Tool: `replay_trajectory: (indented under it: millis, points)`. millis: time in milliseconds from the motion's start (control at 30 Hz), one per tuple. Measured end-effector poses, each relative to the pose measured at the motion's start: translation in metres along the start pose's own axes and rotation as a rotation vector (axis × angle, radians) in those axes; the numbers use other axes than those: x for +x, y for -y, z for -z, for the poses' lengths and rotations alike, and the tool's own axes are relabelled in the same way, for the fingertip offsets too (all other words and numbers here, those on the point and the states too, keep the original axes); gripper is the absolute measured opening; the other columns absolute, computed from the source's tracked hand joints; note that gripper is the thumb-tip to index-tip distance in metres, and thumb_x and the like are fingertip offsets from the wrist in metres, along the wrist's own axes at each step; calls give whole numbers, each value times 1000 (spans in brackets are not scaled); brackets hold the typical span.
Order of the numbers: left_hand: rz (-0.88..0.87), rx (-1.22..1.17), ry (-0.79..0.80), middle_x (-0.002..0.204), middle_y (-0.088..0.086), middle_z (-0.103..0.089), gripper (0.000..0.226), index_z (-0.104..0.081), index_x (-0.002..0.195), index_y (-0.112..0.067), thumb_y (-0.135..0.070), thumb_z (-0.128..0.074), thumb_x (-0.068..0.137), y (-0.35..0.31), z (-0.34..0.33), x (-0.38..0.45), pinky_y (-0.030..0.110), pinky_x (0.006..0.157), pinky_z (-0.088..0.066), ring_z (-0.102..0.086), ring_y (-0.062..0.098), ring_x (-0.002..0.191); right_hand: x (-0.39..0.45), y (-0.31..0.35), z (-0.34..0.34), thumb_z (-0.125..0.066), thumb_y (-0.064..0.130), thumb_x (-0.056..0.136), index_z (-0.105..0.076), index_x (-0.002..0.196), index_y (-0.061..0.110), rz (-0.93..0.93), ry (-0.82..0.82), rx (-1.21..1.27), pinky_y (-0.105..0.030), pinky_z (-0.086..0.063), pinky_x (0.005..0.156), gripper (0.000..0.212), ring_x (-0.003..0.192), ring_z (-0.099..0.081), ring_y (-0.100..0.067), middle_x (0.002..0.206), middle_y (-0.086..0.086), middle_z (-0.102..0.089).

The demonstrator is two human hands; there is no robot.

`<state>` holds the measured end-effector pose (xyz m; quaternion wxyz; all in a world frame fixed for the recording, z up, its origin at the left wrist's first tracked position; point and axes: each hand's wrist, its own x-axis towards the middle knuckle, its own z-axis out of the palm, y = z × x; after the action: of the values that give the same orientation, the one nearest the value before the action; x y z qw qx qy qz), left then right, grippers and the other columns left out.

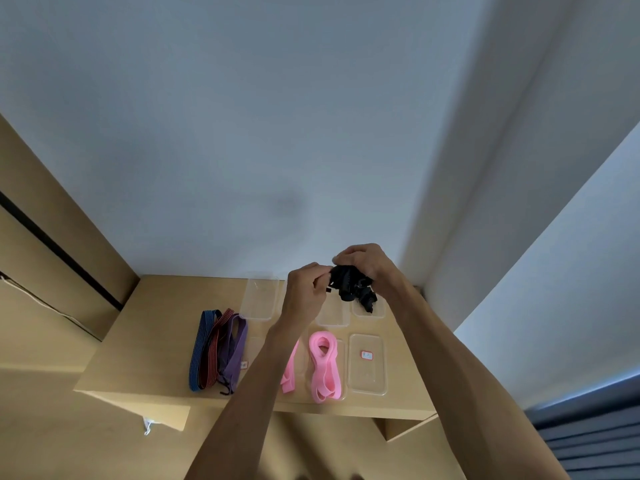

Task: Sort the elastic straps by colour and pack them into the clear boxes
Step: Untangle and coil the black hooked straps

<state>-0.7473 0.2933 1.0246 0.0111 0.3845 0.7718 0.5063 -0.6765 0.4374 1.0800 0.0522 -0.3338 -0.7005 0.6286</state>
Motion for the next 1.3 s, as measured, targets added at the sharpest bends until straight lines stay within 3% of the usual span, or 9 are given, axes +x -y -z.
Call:
replay_trajectory:
  millis: [133,267,433,667,800,900,1067,1233,1300]
  points:
    - [189,-177,19,77,-2,-70,16,-73,88,-4,7,-63,86,2,2,3,32,66,-56,-65,17,71,-2,-15,0,-70,53,85,-76,77,7,-31,-13,146,-29,-49,60,47,64,-65,-21,77,-10,-74]
    - [349,-268,-27,71,4,-70,14,-74,80,-6,3,-67,87,10,7,9,26,57,-46,-54,9,52,2,-25,1,-60,26,91,-74,103,9,-44,77,336,-30,-56,72,26,89,-67,-20,111,-10,-72]
    - [416,-330,-57,78,15,-71,12,-75,82,-5,3,-67,86,14,6,9,29,59,-51,-59,18,63,1,-32,-3,-65,28,89,-74,97,21,-8,17,211,-29,-44,57,14,67,-57,-16,84,-2,-68]
    - [340,-311,-45,74,4,-71,20,-74,81,-11,7,-66,86,17,5,6,29,62,-52,-62,11,64,4,-37,-6,-67,33,88,-70,98,19,-11,57,164,-39,-58,73,18,82,-63,-19,90,-2,-69]
    - [322,-316,-48,75,6,-70,13,-74,83,-4,4,-65,87,15,0,6,29,59,-50,-60,12,65,6,-26,-8,-67,27,84,-71,91,11,-13,-3,164,-37,-60,60,18,75,-67,-22,82,-4,-69]
    - [396,-284,2,76,11,-69,19,-72,82,-2,-8,-58,94,11,2,11,38,66,-54,-58,17,69,6,-26,-14,-67,22,84,-70,83,12,20,-102,176,-32,-56,53,10,66,-67,-18,76,-3,-68]
    - [506,-246,273,68,-3,-62,36,-70,74,-16,-52,-65,76,4,9,16,23,65,-42,-54,9,65,8,-32,-17,-71,19,81,-72,85,14,58,-263,172,-42,-62,62,7,78,-72,-25,88,-8,-74]
    - [500,-228,185,60,3,-38,39,-51,63,0,-28,-77,71,15,4,13,28,56,-24,-31,15,58,4,-35,-17,-65,26,86,-73,91,14,136,-100,132,-31,-57,71,15,79,-66,-13,89,-11,-69]
    - [553,-309,149,61,6,-47,29,-58,63,-1,-16,-79,76,18,6,15,29,59,-33,-39,17,59,2,-41,-18,-59,20,89,-69,94,11,148,-42,139,-25,-53,68,14,76,-61,-9,89,-16,-64]
